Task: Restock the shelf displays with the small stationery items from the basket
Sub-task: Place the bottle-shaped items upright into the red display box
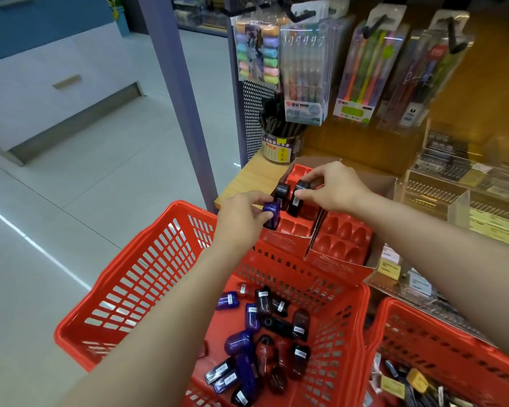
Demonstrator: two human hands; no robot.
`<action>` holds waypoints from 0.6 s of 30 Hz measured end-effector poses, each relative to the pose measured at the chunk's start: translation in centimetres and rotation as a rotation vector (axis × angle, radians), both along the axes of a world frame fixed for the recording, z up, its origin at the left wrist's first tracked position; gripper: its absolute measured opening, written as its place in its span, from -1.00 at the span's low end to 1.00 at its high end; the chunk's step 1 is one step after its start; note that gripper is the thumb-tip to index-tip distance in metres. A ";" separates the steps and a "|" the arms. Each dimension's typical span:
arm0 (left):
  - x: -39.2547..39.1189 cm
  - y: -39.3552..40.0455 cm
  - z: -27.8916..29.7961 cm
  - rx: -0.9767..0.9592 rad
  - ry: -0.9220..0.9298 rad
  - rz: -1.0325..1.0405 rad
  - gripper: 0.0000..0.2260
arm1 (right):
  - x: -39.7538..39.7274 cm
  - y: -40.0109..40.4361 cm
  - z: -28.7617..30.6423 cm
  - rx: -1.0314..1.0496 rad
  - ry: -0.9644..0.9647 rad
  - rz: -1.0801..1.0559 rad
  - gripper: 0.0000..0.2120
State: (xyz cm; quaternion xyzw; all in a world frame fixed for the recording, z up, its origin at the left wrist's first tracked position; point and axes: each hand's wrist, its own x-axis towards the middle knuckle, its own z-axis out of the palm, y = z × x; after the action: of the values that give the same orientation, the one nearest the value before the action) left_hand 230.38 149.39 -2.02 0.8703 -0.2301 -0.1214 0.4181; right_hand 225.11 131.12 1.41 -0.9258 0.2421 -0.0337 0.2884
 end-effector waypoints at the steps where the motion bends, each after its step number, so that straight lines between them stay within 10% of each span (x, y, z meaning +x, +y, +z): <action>1: 0.0 0.0 -0.1 -0.013 0.003 0.008 -0.75 | 0.1 0.1 -0.2 -0.014 0.001 -0.004 -0.64; 15: -0.1 0.0 0.4 0.003 0.034 -0.018 -0.72 | 0.0 2.6 0.1 -0.312 0.103 0.116 -0.57; 18: 0.2 2.5 1.2 0.043 -0.004 -0.054 -0.68 | -2.3 4.1 1.4 -0.309 -0.293 0.107 -0.68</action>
State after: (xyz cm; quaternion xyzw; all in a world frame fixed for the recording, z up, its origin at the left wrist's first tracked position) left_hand 230.59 151.88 -0.78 0.8729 -0.2519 -0.1358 0.3953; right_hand 222.79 135.18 2.78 -0.9557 0.1403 -0.1893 0.1767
